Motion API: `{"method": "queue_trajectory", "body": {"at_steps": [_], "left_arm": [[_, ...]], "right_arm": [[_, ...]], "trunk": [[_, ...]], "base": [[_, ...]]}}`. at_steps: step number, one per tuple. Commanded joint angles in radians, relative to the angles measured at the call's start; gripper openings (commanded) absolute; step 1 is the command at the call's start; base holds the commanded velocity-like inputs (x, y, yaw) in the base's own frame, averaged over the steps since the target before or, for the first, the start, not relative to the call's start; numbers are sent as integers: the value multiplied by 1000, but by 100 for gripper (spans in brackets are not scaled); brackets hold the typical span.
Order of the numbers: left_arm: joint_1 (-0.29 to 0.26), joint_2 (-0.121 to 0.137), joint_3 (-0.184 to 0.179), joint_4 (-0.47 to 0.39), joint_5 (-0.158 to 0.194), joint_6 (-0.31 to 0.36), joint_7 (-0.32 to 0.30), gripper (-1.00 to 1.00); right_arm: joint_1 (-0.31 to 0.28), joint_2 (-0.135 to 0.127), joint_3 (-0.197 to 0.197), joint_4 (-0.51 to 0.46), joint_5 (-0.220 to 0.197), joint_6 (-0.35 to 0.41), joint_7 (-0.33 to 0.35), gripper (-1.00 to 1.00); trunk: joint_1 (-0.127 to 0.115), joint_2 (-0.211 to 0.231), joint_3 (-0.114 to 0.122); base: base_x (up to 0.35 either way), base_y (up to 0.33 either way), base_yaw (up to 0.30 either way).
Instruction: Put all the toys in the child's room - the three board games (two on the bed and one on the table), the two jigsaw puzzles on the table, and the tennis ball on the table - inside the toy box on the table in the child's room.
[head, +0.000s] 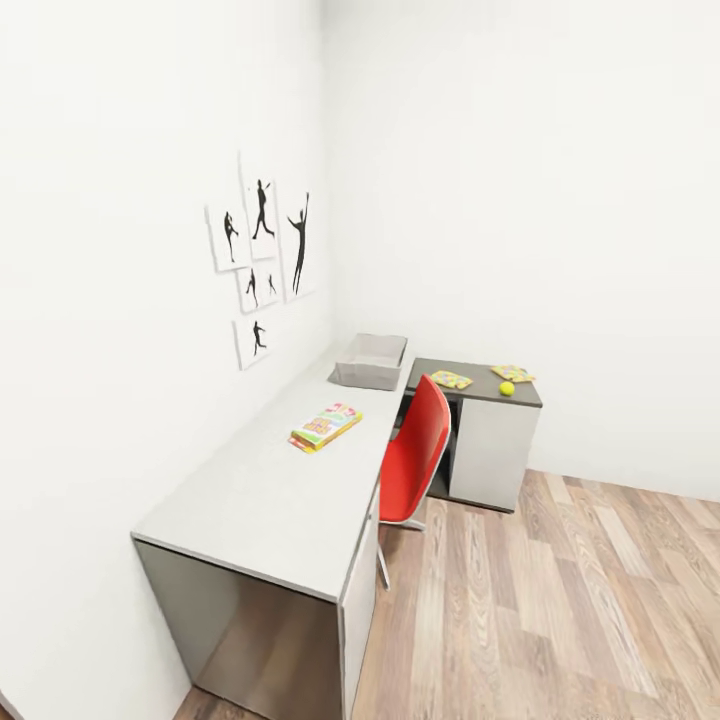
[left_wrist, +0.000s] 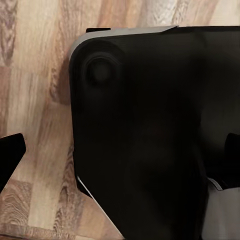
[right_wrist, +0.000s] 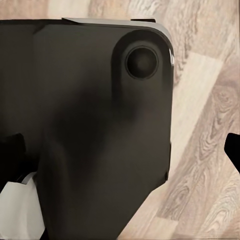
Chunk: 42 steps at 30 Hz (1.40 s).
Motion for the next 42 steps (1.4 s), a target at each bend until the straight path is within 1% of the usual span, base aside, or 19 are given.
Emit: {"method": "queue_trajectory", "body": {"at_steps": [1, 3, 4, 6, 7, 12, 20, 33, 42], "left_arm": [[0, 0, -1, 0, 0, -2, 11, 100], [0, 0, 0, 0, 1, -1, 33, 100], [0, 0, 2, 0, 2, -1, 59, 100], [0, 0, 3, 0, 3, -2, 85, 100], [0, -1, 4, 0, 4, -3, 109, 100], [0, -1, 3, -1, 1, -5, 145, 100], [-1, -1, -2, -3, -2, -9, 157, 100], [-1, 0, -2, -7, -2, -10, 158, 100], [-1, 0, -2, -8, -2, -29, 158, 100]], "right_arm": [[0, 0, 0, 0, -1, -3, -1, 100], [0, 0, 0, 0, -2, -3, -1, 100], [0, 0, 0, 0, -2, -3, -1, 100], [0, 0, 0, 0, -2, -3, -1, 100], [0, 0, 0, 0, -2, -2, -2, 100], [0, -1, 0, 0, -2, -2, -2, 100], [0, -1, -1, 0, -1, -3, -3, 100], [0, -1, -1, 0, -1, -8, -3, 100], [0, -10, -1, 0, -1, -45, -3, 100]], "trunk": [[-4, 7, 2], [-12, 21, 9], [-15, 28, 12], [-23, 42, 18], [-27, 49, 21], [-46, 84, 37], [-77, 140, 62], [-127, 231, 103], [-161, 294, 131]], "base": [[0, 0, -277], [0, 0, -277], [0, 0, -277], [0, 0, -277], [0, 0, -277], [0, 0, -277], [0, 0, -268], [0, 0, -227], [0, 0, -109]]}}
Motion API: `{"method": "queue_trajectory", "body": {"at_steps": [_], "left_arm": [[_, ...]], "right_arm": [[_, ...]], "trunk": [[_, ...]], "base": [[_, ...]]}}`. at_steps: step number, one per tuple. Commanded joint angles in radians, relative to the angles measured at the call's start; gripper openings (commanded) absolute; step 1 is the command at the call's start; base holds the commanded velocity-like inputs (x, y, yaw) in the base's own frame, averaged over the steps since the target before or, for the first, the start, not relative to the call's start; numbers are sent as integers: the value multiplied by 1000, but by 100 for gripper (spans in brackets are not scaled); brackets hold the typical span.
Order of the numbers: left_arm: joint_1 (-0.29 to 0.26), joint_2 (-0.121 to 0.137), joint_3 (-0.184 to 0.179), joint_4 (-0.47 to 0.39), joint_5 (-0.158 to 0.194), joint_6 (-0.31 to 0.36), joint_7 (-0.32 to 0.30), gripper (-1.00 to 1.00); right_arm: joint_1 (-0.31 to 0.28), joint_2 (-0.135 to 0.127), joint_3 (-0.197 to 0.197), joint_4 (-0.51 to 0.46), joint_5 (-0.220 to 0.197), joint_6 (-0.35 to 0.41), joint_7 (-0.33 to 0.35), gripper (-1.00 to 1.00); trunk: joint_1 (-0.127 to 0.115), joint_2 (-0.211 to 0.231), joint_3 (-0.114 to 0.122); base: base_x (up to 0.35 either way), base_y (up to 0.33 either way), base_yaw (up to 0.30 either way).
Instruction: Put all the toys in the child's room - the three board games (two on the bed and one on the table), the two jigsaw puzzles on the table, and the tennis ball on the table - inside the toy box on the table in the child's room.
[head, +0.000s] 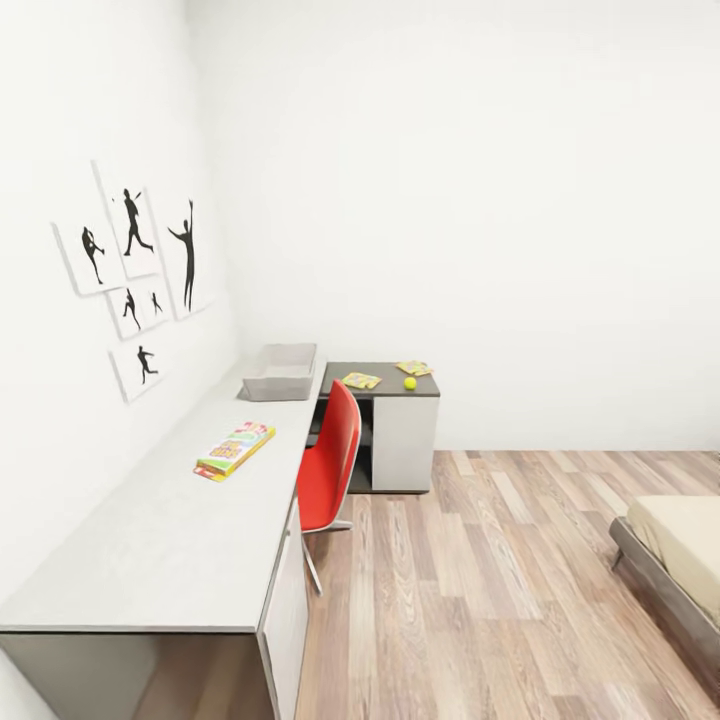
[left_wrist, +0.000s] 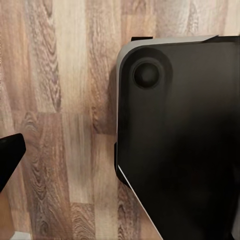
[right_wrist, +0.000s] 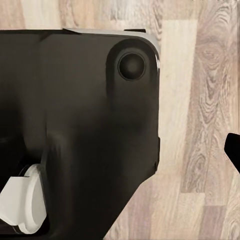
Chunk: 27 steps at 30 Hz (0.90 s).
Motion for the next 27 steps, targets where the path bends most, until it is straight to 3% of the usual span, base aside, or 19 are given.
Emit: {"method": "queue_trajectory", "body": {"at_steps": [1, 27], "left_arm": [[0, 0, -1, -1, 0, -4, 4, 100], [-1, -2, 1, -21, -1, -14, 4, 100]], "right_arm": [[0, -1, 0, 0, -1, -5, -1, 100], [-1, -1, 6, -1, 9, -13, 1, 100]], "trunk": [[-4, 6, 2], [-103, 188, 84]], "base": [[0, 0, -29], [0, 0, -7]]}}
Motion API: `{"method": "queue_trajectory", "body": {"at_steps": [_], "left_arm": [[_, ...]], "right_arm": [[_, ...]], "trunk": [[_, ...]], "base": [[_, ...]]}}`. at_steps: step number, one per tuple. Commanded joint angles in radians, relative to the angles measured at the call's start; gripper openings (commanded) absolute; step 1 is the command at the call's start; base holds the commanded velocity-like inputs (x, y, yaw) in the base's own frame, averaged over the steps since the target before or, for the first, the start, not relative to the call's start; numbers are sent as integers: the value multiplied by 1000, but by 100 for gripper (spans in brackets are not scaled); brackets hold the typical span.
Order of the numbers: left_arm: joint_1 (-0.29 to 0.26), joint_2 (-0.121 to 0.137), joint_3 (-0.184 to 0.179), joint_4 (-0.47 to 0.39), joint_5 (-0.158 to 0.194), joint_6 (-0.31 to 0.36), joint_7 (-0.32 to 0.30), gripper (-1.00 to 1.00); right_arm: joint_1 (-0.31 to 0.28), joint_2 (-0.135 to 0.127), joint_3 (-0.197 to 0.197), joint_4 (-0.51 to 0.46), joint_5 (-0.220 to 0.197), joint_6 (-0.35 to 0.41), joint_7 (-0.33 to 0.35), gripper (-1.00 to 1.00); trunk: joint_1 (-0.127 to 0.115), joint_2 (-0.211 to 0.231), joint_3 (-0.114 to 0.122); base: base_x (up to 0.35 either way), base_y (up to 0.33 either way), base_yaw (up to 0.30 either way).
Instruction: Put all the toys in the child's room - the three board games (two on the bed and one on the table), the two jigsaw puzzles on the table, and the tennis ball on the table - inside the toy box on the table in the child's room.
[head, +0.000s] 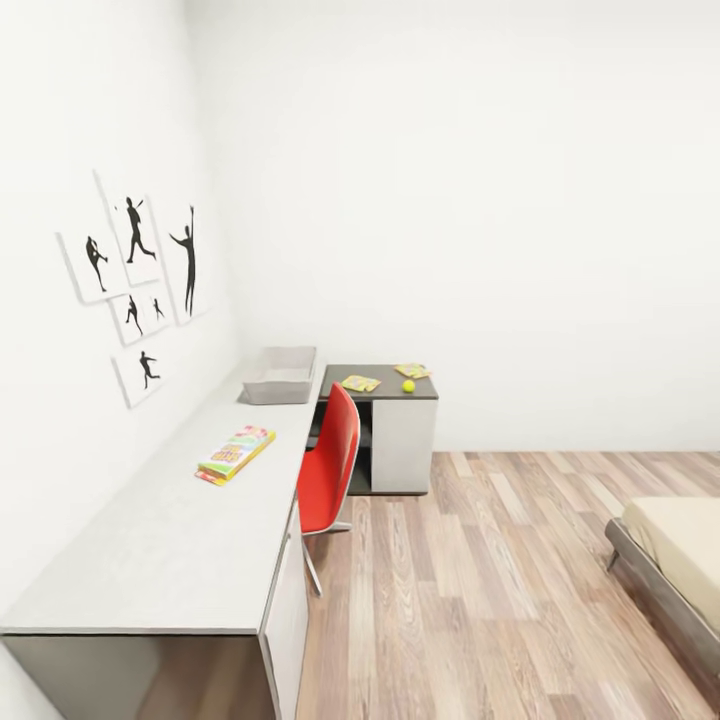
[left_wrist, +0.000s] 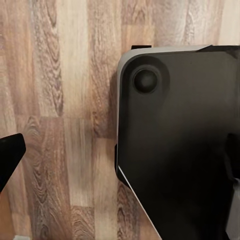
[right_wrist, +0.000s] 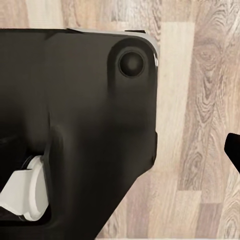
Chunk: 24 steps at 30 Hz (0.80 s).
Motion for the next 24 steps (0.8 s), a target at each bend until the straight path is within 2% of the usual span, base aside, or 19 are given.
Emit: {"method": "queue_trajectory", "body": {"at_steps": [1, 11, 22, 24], "left_arm": [[0, 0, -1, 0, 0, -2, 4, 100], [0, 0, -3, -1, -1, -4, 4, 100], [0, 0, -6, -1, -1, -43, 4, 100], [0, 0, -6, -1, -1, -44, 4, 100]], "right_arm": [[0, 0, 1, 0, 0, -4, 0, 100], [0, -3, -3, 0, -4, -3, 0, 100], [0, -4, -5, 0, -7, -2, 0, 100], [0, -4, -5, 0, -8, -2, 0, 100]], "trunk": [[-4, 6, 2], [-42, 76, 36], [-84, 153, 70], [-84, 153, 70]], "base": [[0, 0, -122], [0, 0, -213], [0, 0, -267], [0, 0, -271]]}}
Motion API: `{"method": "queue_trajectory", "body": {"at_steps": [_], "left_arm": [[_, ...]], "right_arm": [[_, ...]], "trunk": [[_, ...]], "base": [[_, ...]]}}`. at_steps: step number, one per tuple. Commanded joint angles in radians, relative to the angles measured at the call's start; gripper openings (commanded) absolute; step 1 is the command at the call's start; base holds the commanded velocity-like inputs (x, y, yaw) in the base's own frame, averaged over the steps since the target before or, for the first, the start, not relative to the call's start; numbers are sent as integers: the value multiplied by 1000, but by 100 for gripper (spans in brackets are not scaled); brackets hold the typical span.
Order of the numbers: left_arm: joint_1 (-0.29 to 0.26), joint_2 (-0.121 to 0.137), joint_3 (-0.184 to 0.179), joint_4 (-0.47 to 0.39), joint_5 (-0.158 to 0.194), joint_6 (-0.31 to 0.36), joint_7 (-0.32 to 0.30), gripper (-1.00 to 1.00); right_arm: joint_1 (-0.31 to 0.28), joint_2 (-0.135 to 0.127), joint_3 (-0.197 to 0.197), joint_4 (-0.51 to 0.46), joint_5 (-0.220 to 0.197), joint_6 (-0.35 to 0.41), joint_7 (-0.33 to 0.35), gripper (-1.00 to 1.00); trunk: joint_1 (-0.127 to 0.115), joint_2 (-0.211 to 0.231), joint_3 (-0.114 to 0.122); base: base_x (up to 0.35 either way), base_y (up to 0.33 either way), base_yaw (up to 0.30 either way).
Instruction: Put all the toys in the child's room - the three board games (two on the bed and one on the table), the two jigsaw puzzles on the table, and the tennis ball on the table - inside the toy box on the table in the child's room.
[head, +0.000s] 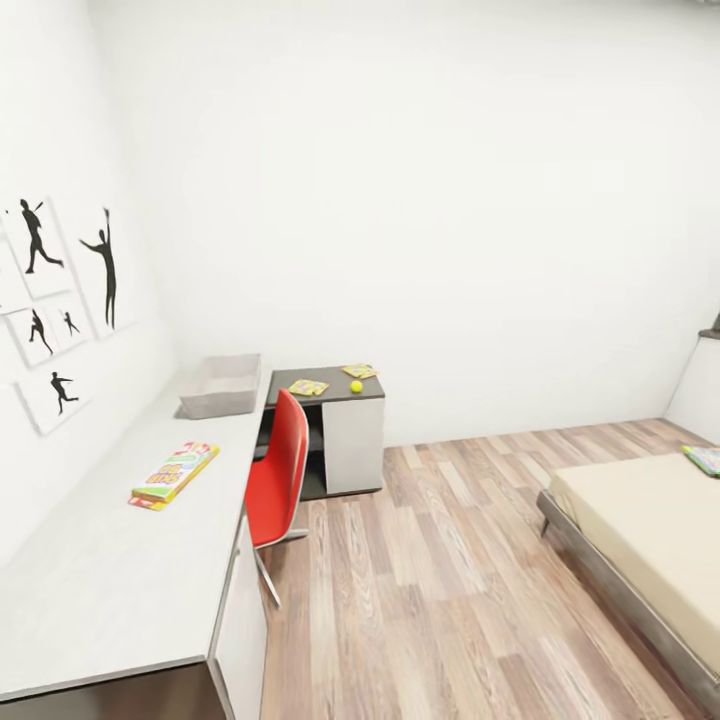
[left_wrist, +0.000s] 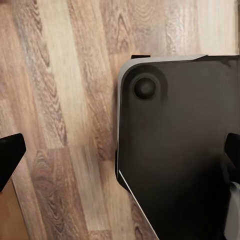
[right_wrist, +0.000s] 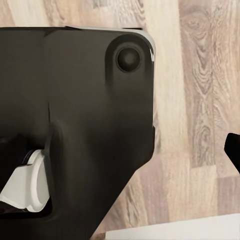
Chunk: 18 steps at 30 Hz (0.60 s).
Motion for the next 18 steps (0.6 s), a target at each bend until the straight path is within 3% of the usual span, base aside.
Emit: {"method": "queue_trajectory", "body": {"at_steps": [1, 18], "left_arm": [[0, 0, -2, 1, 0, -4, 4, 100], [0, 1, -2, 1, 0, -6, 4, 100]], "right_arm": [[0, 0, 0, 0, -1, -3, 0, 100], [0, -1, 0, 0, -3, -3, 0, 100]], "trunk": [[0, 0, 0], [0, 0, 0]], "base": [[0, 0, -271], [0, 0, -271]]}}
